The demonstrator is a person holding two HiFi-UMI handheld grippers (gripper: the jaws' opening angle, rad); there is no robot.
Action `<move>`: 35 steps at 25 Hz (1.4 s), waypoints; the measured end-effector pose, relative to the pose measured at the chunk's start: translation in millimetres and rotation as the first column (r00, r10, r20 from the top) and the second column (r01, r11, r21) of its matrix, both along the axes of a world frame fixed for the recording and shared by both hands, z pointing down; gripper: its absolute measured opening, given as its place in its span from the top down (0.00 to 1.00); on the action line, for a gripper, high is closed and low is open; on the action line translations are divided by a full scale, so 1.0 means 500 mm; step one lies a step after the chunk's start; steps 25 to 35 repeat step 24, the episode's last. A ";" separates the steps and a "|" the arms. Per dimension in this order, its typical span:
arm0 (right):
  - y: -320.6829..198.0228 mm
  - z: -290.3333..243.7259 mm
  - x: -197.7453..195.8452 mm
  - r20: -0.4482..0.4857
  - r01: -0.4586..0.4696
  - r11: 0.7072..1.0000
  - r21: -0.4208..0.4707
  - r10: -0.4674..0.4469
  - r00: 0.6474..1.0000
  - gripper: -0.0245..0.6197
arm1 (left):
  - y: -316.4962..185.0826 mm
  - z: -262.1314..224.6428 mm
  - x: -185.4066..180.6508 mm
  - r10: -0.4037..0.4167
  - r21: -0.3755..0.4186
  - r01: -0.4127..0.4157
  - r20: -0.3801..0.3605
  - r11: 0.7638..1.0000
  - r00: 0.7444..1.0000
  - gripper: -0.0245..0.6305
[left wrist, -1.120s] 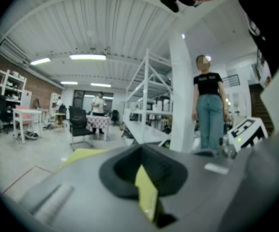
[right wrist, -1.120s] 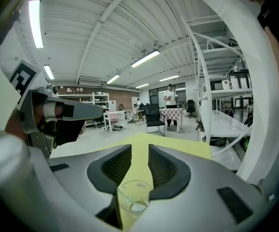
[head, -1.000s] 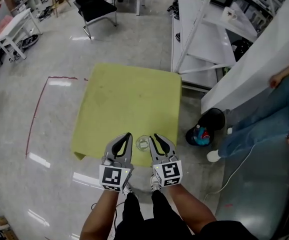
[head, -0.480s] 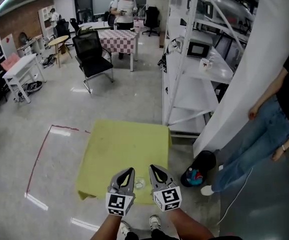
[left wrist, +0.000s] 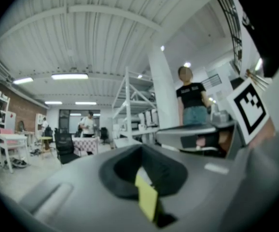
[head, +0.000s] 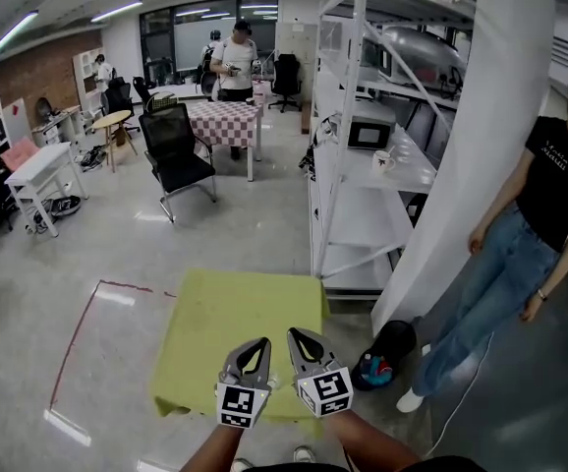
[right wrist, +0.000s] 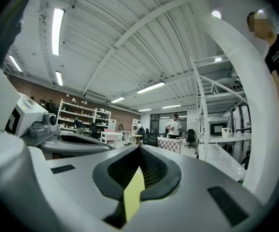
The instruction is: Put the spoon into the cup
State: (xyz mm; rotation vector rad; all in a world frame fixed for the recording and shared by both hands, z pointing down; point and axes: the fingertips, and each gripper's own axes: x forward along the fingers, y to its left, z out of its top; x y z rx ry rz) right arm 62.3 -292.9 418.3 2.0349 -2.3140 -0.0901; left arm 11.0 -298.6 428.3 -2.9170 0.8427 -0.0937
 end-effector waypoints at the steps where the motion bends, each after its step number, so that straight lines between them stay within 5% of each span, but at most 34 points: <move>1: -0.001 -0.006 0.001 -0.007 -0.004 1.000 0.008 0.004 1.000 0.95 | -0.003 -0.006 0.003 0.007 0.007 -0.007 -0.004 1.000 1.000 0.95; 35: 0.013 -0.049 0.070 -0.036 -0.116 0.989 0.089 0.120 0.992 0.95 | 0.010 -0.077 0.059 0.131 0.089 -0.125 -0.070 0.988 0.989 0.95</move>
